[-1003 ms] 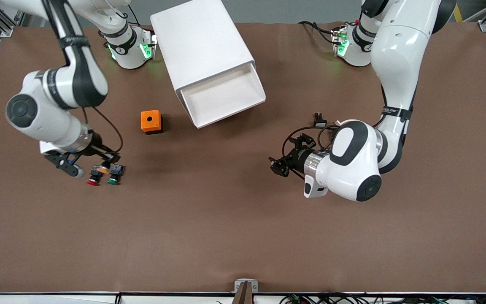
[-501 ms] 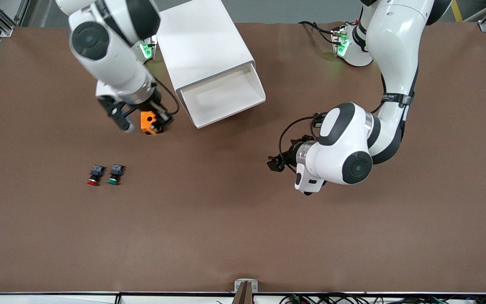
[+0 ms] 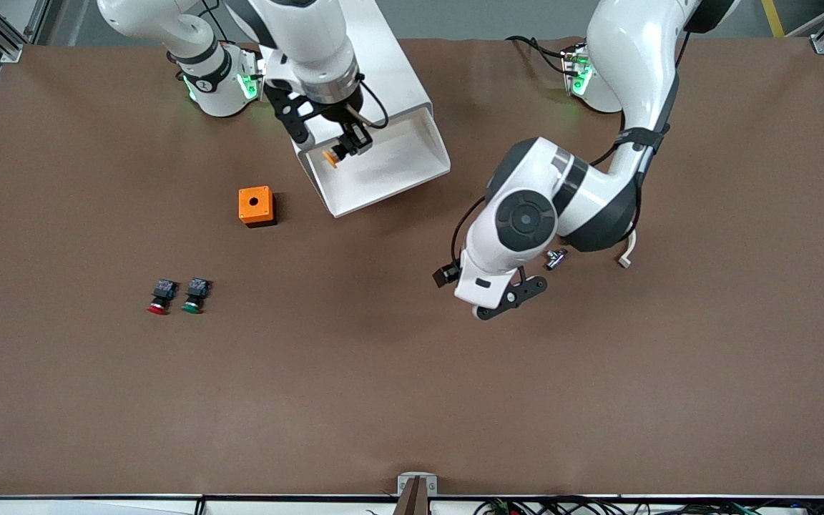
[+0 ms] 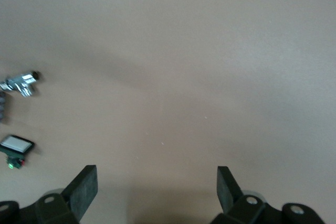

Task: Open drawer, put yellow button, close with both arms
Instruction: 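Carry the yellow button with the right gripper over the open drawer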

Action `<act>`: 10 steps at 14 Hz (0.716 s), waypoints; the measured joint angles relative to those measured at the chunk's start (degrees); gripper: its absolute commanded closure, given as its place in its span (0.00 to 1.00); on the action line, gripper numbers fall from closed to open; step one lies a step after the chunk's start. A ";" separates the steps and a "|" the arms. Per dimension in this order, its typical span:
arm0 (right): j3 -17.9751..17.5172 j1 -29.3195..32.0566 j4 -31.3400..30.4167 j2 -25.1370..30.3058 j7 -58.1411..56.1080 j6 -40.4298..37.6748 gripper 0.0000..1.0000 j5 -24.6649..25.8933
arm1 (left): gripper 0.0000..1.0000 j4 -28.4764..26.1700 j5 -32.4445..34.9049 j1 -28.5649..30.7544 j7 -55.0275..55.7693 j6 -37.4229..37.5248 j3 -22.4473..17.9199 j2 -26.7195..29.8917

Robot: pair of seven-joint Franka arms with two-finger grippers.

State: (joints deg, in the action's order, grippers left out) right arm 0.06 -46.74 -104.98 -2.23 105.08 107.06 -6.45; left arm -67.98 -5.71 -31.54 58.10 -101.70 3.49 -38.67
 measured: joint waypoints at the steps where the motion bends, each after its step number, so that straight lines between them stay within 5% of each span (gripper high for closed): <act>1: 0.03 -1.11 -0.04 -0.55 1.73 0.74 1.00 0.10 | 0.00 -0.19 0.80 -0.74 0.01 0.00 0.00 0.10; 10: 0.11 -5.86 1.29 -10.18 10.78 8.69 1.00 2.30 | 0.00 -0.61 1.10 -2.88 0.93 0.96 -0.11 0.32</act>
State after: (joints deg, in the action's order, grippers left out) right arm 0.17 -52.61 -103.70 -12.40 115.86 115.75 -4.14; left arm -68.60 -4.61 -34.43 59.03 -100.74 3.37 -38.35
